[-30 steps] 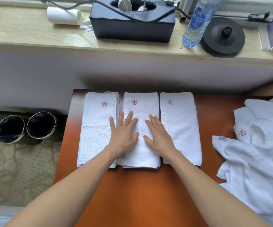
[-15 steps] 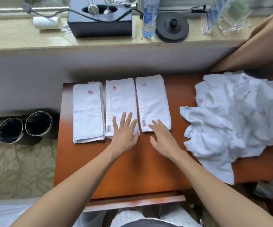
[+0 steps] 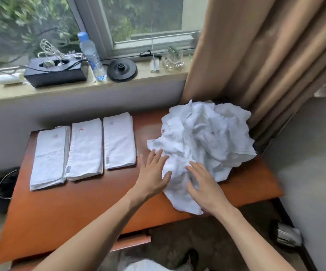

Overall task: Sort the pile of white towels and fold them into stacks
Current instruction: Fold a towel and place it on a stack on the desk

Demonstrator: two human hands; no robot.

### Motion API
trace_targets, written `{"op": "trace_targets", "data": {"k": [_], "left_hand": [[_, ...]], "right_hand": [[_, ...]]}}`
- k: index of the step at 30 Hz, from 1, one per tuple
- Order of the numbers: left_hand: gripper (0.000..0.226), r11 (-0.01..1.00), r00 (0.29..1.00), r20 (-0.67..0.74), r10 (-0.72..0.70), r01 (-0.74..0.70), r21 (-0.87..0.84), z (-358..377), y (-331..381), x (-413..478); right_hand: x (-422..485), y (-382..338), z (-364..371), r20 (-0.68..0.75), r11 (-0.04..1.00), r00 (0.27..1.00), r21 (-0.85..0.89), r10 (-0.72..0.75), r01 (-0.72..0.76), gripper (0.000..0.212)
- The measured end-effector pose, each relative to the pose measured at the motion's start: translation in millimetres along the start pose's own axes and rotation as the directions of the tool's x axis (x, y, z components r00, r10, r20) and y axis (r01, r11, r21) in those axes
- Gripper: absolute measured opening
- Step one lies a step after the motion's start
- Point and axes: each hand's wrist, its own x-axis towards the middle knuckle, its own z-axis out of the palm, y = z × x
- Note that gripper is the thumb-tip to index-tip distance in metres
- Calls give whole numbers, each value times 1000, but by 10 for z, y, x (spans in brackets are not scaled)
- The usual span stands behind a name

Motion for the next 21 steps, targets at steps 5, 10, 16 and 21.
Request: {"op": "trace_targets", "data": {"k": [5, 10, 16, 21], "left_hand": [[57, 993, 993, -30, 118, -117, 11, 149, 1105, 457], [54, 984, 982, -63, 175, -176, -6, 158, 1674, 671], [52, 974, 968, -113, 224, -225, 1, 77, 1963, 1061], [31, 956, 930, -223, 291, -291, 37, -50, 2044, 1711]], "right_hand": [[-368, 591, -967, -86, 998, 994, -17, 60, -62, 57], [-369, 883, -1518, -106, 997, 991, 2, 78, -79, 57], [-18, 998, -1720, -66, 995, 996, 79, 63, -58, 57], [460, 1260, -1941, -20, 998, 999, 30, 50, -50, 55]]}}
